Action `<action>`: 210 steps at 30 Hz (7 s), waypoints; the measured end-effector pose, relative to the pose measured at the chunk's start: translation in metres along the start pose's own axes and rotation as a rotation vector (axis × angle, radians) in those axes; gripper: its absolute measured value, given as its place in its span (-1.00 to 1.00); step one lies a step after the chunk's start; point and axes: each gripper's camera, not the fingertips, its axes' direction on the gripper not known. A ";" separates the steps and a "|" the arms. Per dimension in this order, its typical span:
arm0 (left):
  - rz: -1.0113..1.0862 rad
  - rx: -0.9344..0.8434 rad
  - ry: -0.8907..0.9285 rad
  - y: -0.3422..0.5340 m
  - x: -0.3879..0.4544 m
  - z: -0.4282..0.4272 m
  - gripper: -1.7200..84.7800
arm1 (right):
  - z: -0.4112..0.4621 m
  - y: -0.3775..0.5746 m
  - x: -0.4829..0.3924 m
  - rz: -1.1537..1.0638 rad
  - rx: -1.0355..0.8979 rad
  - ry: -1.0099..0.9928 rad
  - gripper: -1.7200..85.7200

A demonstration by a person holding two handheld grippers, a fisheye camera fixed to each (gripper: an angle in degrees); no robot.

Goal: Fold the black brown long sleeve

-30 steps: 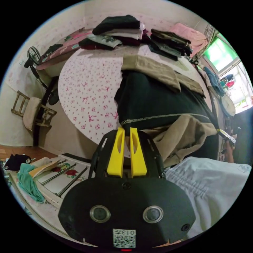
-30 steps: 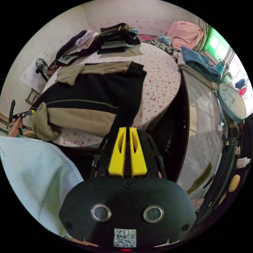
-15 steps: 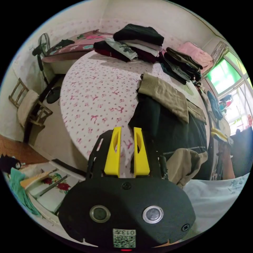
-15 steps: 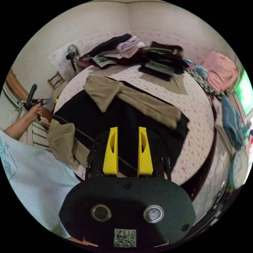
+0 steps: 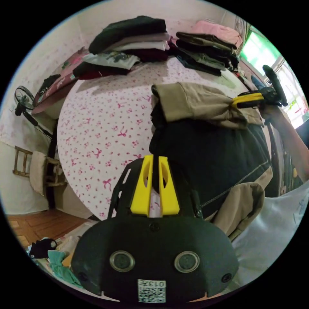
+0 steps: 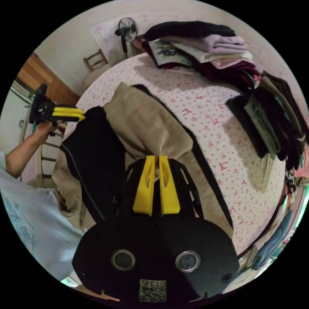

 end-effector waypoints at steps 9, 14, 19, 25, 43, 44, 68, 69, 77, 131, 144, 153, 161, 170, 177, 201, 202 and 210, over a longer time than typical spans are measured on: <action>-0.206 0.151 0.171 -0.020 -0.050 -0.004 -0.92 | -0.102 0.058 0.217 0.763 0.438 0.012 -0.88; -0.036 0.131 0.156 -0.103 -0.029 0.018 -0.78 | -0.124 0.076 0.223 0.653 0.410 0.050 -0.82; 0.125 0.026 0.181 -0.193 0.000 0.065 -0.67 | -0.126 0.107 0.204 0.449 0.284 0.041 -0.75; 0.278 -0.056 0.138 -0.231 0.042 0.100 -0.83 | -0.100 0.133 0.161 0.238 0.007 0.194 -0.59; 0.055 0.040 0.171 -0.266 0.010 0.111 -0.93 | -0.110 0.074 0.356 0.648 0.028 0.070 -0.80; 0.033 0.051 0.191 -0.266 0.007 0.112 -0.93 | -0.097 0.076 0.372 0.685 -0.020 0.010 -0.79; 0.232 0.055 0.243 -0.359 0.131 0.124 -0.97 | -0.119 0.014 0.286 0.359 0.148 0.229 -0.91; 0.175 0.097 0.261 -0.357 0.117 0.118 -0.97 | -0.126 0.014 0.284 0.365 0.191 0.258 -0.90; 0.509 0.137 0.470 -0.334 0.175 0.096 -0.97 | -0.073 -0.060 0.291 0.355 0.117 0.189 -0.66; 0.426 -0.100 0.246 -0.103 0.130 0.037 -0.77 | -0.105 0.412 0.063 0.804 0.231 0.131 -0.83; 0.089 -0.190 0.162 0.052 0.090 0.024 -0.73 | -0.041 0.506 -0.048 0.978 0.165 -0.021 -0.73; 0.083 -0.155 0.094 0.081 0.088 0.002 -0.96 | -0.066 0.493 -0.086 0.785 0.105 0.162 -0.90; 0.050 -0.140 0.164 0.105 0.066 0.002 -0.94 | -0.017 0.519 -0.090 0.838 0.058 0.104 -0.88; -0.263 0.006 0.141 0.087 -0.015 -0.014 -0.76 | -0.044 0.451 -0.112 0.614 0.050 0.269 -0.79; -0.368 -0.002 0.141 0.051 -0.037 0.012 -0.77 | 0.005 0.410 -0.100 0.655 -0.004 0.197 -0.80; -0.073 0.209 -0.048 -0.029 0.049 0.017 -0.90 | 0.021 0.351 -0.033 0.613 0.032 0.200 -0.96; -0.043 0.170 -0.040 -0.042 0.058 0.030 -0.92 | 0.028 0.346 -0.027 0.611 0.023 0.184 -0.96; -0.111 0.058 -0.042 -0.059 0.044 0.053 -0.97 | 0.026 0.352 -0.004 0.619 -0.001 0.110 -0.96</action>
